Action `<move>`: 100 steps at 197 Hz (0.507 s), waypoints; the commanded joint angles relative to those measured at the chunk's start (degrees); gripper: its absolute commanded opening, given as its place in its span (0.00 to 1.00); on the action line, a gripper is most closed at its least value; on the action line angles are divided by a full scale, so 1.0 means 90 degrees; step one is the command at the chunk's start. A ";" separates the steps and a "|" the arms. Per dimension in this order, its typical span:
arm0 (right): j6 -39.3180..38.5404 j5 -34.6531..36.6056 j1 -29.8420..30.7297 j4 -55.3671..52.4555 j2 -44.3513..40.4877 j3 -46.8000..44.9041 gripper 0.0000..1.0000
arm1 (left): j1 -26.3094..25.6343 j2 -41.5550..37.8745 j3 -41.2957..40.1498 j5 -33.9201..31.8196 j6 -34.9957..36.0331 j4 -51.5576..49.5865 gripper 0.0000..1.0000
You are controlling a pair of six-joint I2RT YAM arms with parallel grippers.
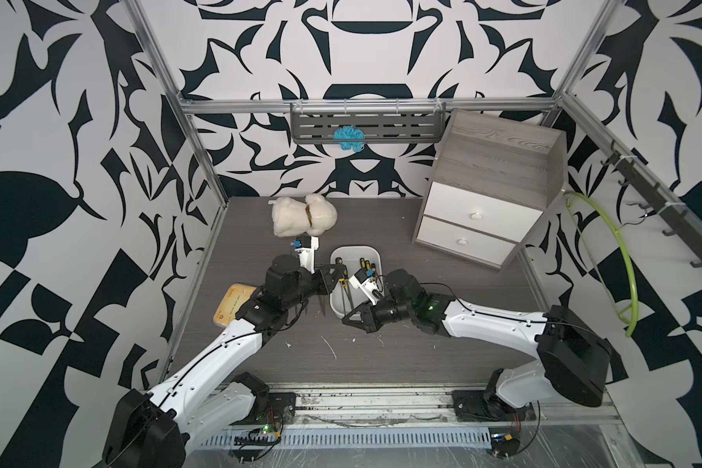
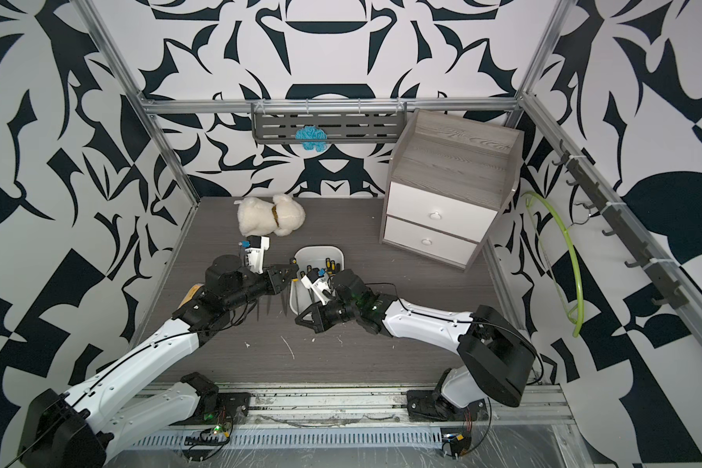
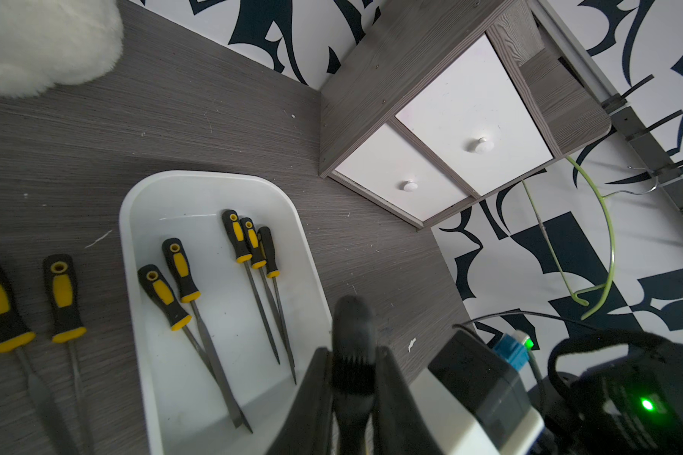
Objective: Take the file tool out of the storage box
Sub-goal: Pick up the file tool from the storage box.
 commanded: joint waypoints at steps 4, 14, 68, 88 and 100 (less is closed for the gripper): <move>-0.0171 0.0247 0.0006 0.0035 -0.0293 0.0226 0.00 | 0.0000 0.0096 -0.0058 0.0152 -0.0029 0.0158 0.21; -0.0218 0.0391 0.0001 -0.0111 -0.0360 0.0241 0.00 | 0.0000 0.0132 -0.0046 0.0172 -0.0027 0.0180 0.29; -0.0475 0.1037 0.0001 -0.0664 -0.0609 0.0265 0.00 | 0.0000 0.0033 -0.0095 0.0035 0.0164 0.0229 0.63; -0.0549 0.1124 0.0001 -0.0809 -0.0557 0.0312 0.00 | 0.0000 -0.0066 -0.0106 -0.0096 0.0149 0.0162 0.74; -0.0622 0.1236 0.0004 -0.1001 -0.0561 0.0387 0.00 | 0.0000 -0.0127 -0.0101 -0.0172 0.0190 0.0099 0.76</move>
